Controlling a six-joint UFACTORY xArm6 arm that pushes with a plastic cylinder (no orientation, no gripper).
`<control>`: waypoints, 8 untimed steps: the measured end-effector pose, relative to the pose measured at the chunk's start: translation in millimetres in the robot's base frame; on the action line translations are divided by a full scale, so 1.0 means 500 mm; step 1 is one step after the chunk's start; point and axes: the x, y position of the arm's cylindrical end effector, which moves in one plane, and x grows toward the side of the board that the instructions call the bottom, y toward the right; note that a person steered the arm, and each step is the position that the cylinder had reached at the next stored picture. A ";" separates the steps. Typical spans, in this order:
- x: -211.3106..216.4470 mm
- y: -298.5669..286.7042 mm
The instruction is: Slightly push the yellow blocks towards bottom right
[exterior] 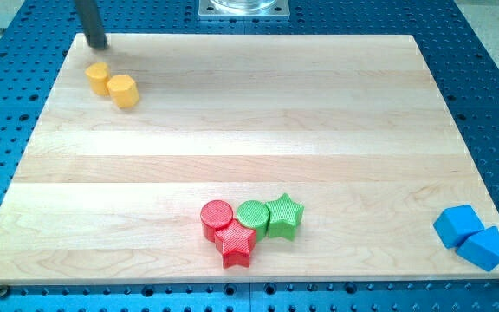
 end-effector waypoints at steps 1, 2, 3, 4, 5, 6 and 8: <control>0.009 0.000; 0.097 -0.003; 0.123 -0.003; 0.157 -0.001; 0.172 0.066; 0.178 0.098; 0.098 0.148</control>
